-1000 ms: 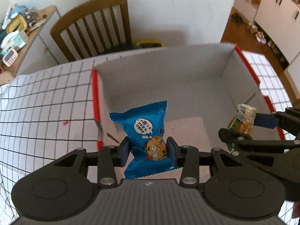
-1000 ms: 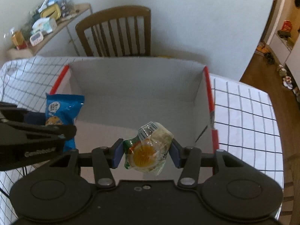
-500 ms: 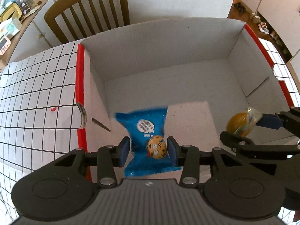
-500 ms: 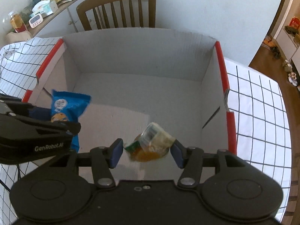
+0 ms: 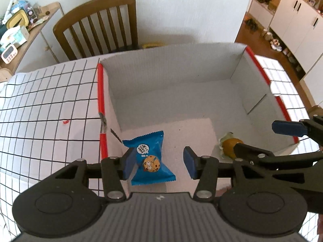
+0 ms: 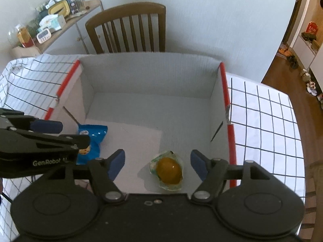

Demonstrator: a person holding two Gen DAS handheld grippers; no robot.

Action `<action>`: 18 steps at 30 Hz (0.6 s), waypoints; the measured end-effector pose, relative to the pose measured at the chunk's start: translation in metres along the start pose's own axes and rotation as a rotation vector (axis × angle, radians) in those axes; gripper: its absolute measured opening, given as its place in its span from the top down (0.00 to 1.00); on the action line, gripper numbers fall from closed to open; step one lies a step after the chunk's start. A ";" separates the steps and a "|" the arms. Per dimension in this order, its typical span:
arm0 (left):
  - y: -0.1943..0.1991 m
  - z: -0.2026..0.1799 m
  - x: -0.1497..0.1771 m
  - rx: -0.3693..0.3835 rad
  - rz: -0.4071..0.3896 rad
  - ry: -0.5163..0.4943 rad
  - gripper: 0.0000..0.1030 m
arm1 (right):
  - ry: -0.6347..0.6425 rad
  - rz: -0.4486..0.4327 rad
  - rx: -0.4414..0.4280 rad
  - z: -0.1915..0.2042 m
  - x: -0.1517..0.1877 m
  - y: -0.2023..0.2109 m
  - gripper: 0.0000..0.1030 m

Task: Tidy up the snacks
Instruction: 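Carry both snacks over the red box and open both tools to drop them, then move both tools back toward the snack pile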

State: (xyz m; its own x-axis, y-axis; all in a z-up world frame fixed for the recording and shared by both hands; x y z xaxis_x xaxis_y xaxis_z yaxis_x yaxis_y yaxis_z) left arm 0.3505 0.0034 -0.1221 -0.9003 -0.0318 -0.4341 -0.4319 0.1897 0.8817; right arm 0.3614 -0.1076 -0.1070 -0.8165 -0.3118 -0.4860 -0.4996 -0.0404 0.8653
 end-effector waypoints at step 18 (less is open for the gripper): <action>0.092 -0.011 0.030 0.067 -0.150 -0.042 0.41 | -0.041 -0.130 -0.049 0.007 0.012 0.088 0.18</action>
State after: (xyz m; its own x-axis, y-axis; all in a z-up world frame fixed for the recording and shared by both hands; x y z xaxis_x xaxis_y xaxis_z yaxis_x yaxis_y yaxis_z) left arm 0.2830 0.0089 -0.0522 -0.8224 -0.0241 -0.5684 -0.5554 0.2507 0.7929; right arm 0.3056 -0.1088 -0.0379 -0.7572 -0.2619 -0.5983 -0.5883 -0.1244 0.7990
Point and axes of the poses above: each gripper's, at about its wrist camera, not at the fingertips, and y roughly against the way its jaws point, z to its left, x to its underside, the point moved 8 cm from there along -y, roughly the way its jaws point, and after that the axes turned 12 degrees about x, right-handed, at the moved point
